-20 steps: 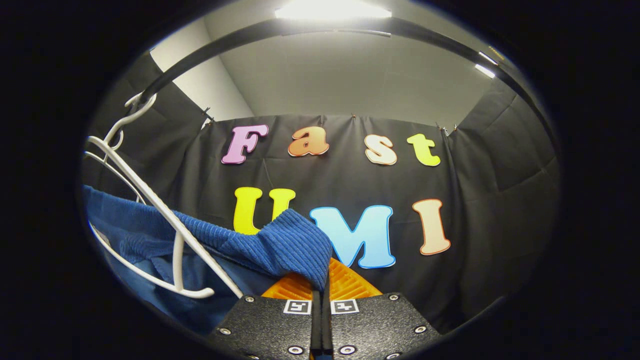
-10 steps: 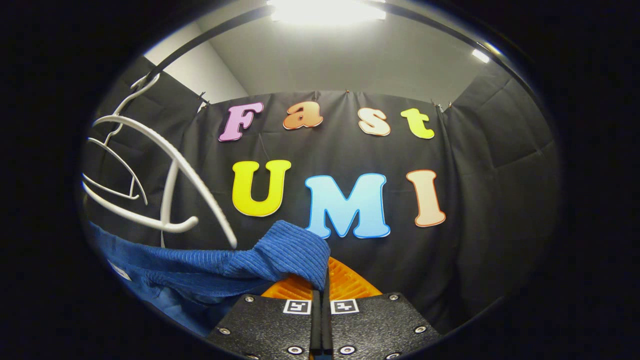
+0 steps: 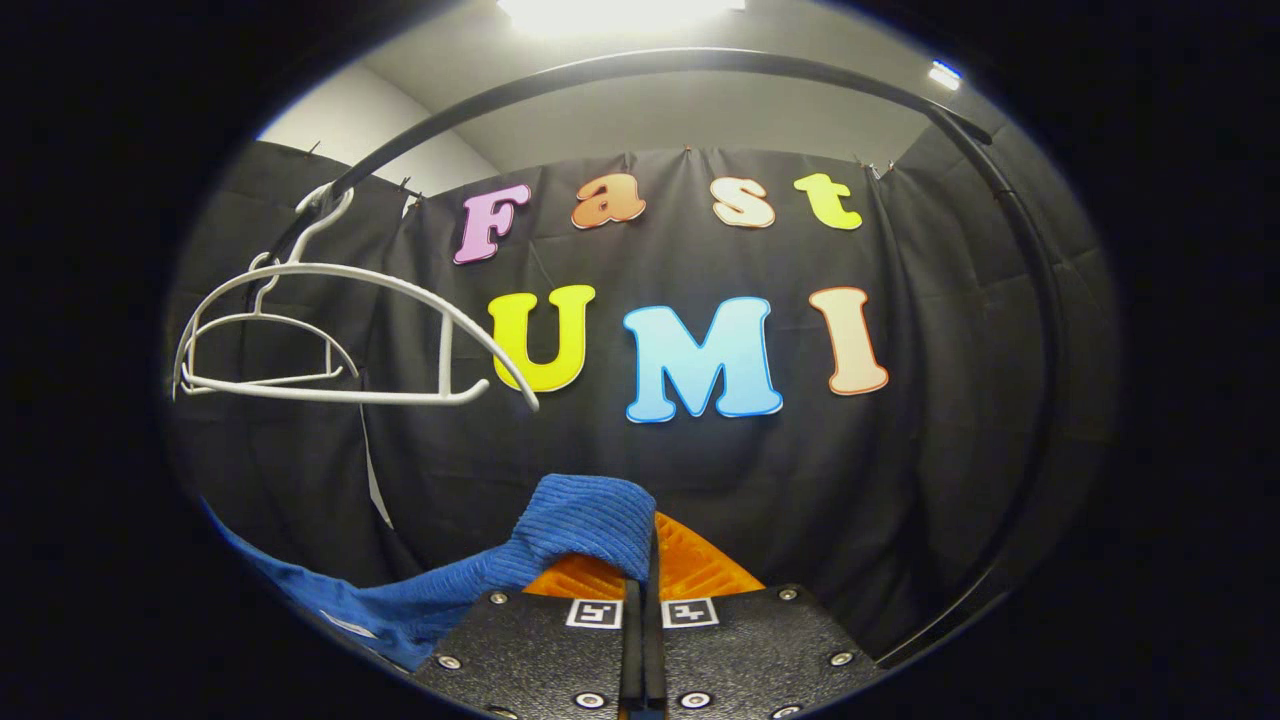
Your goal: Grasp the clothes on the hanger with both hands and then place them into the laundry hamper below.
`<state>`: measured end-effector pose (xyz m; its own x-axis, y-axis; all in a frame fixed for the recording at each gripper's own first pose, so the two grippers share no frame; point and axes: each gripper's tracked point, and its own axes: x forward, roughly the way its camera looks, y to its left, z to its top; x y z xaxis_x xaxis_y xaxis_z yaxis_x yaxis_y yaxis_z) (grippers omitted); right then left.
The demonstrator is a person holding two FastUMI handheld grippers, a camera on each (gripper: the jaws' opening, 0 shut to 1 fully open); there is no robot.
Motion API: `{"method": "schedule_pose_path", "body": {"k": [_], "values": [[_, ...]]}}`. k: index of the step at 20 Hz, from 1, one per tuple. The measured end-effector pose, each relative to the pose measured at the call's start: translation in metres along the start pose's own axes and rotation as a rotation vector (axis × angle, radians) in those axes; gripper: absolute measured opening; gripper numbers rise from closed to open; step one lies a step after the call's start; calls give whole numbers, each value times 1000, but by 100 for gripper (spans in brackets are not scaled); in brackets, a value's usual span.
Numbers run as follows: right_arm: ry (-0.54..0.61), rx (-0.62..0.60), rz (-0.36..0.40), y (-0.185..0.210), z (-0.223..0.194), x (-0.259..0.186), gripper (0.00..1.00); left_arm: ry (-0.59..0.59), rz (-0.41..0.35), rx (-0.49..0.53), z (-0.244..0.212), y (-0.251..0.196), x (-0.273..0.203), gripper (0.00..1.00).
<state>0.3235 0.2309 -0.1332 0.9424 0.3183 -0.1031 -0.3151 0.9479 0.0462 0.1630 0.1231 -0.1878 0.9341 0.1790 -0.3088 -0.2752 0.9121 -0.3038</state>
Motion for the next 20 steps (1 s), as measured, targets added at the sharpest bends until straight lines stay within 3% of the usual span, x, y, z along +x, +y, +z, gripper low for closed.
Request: {"method": "schedule_pose_path", "body": {"k": [3, 7, 13, 20], "values": [[43, 8, -21, 10, -9, -35, 0, 28, -50, -6, -7, 7, -17, 2], [152, 43, -55, 33, -28, -81, 0, 72, -81, 106, -21, 24, -37, 2], [263, 47, -67, 90, -58, -144, 0, 170, -233, 199, -56, 2, -56, 2], [352, 107, -89, 142, -86, -205, 0, 192, -410, 278, -46, -22, -74, 1]]}}
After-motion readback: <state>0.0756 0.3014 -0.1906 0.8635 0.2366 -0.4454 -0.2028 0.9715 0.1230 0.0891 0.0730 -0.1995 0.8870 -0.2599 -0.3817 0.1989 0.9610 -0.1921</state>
